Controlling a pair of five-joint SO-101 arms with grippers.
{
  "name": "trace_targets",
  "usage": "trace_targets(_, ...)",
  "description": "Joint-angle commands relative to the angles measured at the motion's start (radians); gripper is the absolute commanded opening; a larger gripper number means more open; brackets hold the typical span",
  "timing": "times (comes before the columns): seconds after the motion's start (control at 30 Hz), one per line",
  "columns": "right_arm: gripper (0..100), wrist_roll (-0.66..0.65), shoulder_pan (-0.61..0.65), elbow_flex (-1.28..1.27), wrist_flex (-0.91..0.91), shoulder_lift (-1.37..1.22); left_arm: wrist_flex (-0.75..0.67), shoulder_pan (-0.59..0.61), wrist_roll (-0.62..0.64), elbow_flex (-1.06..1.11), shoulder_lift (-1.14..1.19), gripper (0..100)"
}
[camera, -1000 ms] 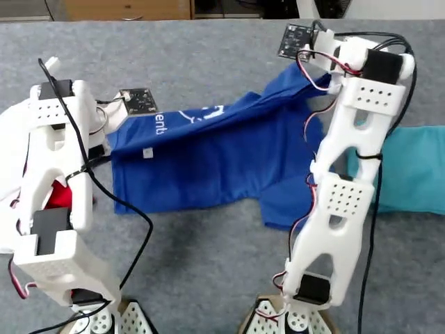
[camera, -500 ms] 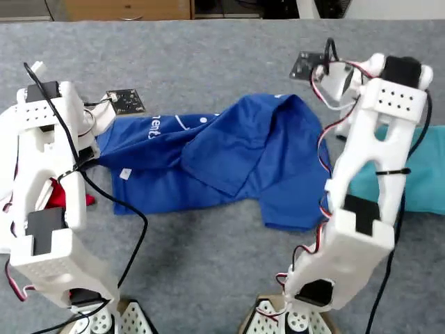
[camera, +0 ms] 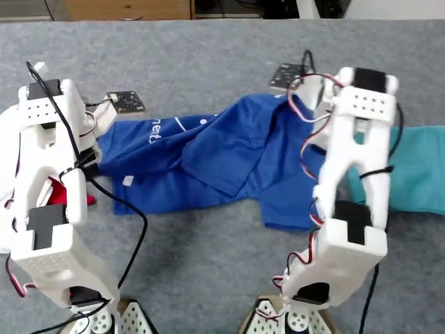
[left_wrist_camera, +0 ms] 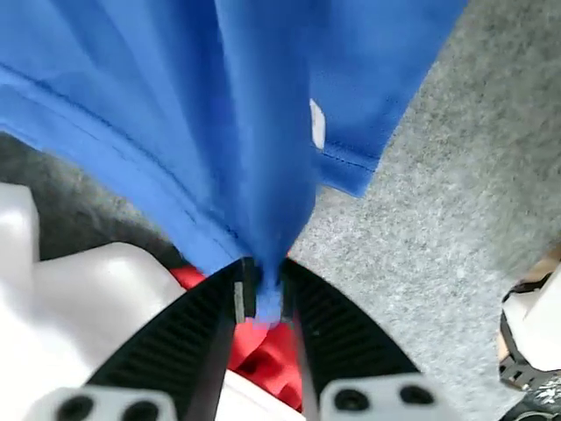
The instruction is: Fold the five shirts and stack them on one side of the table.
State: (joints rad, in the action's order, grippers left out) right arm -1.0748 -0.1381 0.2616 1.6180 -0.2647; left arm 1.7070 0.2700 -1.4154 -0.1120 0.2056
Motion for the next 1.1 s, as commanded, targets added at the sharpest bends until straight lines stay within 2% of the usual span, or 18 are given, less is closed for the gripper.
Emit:
trace_targets(0.0, 0.2, 0.017, 0.013, -0.002, -0.006, 0.061, 0.018, -0.003, 0.029, -0.023, -0.008, 7)
trace_targets(0.13, 0.3, 0.017, 0.015, 0.001, 0.041, 0.061, 0.052, -0.009, 0.031, 0.028, -0.018, 5)
trace_targets(0.23, 0.5, 0.058, 0.047, -0.002, 0.074, 0.061, 0.051, 0.017, 0.052, 0.021, -0.019, 11)
trace_targets(0.3, 0.5, 0.112, 0.073, -0.005, 0.08, 0.056, 0.051, 0.058, 0.11, -0.04, -0.019, 14)
trace_targets(0.43, 3.7, 0.18, 0.162, -0.012, 0.077, 0.053, 0.051, 0.163, 0.198, -0.181, -0.018, 15)
trace_targets(0.57, 12.3, 0.307, 0.285, -0.03, 0.08, 0.053, 0.051, 0.299, 0.302, -0.295, -0.018, 15)
trace_targets(0.7, 13.9, 0.396, 0.432, -0.09, 0.069, 0.051, 0.052, 0.43, 0.41, -0.353, -0.028, 15)
trace_targets(0.87, 13.9, 0.454, 0.585, -0.229, -0.075, 0.051, 0.052, 0.52, 0.427, -0.319, -0.125, 15)
trace_targets(0.97, 13.9, 0.459, 0.618, -0.292, -0.167, 0.024, 0.052, 0.529, 0.425, -0.264, -0.189, 15)
trace_targets(1.07, 13.9, 0.46, 0.618, -0.292, -0.17, -0.03, 0.052, 0.529, 0.423, -0.21, -0.229, 15)
